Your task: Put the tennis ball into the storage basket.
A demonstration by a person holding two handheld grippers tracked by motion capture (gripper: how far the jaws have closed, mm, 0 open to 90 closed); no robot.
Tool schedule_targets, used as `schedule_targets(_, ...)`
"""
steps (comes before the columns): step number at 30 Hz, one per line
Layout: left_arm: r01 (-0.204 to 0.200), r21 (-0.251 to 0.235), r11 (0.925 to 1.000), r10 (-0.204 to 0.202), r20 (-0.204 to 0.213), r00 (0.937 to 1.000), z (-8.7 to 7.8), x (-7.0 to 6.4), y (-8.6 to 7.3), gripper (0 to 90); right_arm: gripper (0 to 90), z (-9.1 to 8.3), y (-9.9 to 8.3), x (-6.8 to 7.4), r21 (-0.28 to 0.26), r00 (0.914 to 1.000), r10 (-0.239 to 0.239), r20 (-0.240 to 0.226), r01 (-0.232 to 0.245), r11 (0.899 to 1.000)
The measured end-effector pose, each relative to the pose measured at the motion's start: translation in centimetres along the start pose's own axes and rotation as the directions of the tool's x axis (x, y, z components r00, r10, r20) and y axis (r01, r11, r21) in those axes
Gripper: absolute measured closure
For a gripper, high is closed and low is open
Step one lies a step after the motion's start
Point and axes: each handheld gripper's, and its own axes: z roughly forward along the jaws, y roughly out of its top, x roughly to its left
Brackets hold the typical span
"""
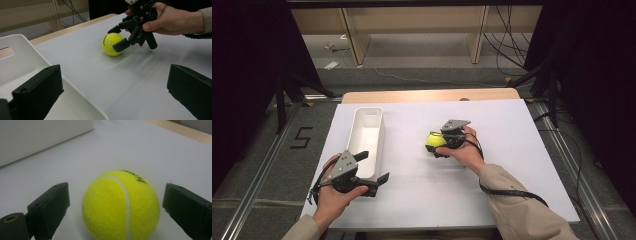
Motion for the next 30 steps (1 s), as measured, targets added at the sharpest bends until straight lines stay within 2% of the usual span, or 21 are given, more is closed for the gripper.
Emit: schedule_targets(30, 0.000, 0.000, 1.0000, 0.000, 0.001, 1.0000, 0.00, 0.01, -0.01, 0.0, 15.9, 0.57, -0.16, 0.11, 0.021, 0.9998, 0.001, 0.022, -0.002, 1.000)
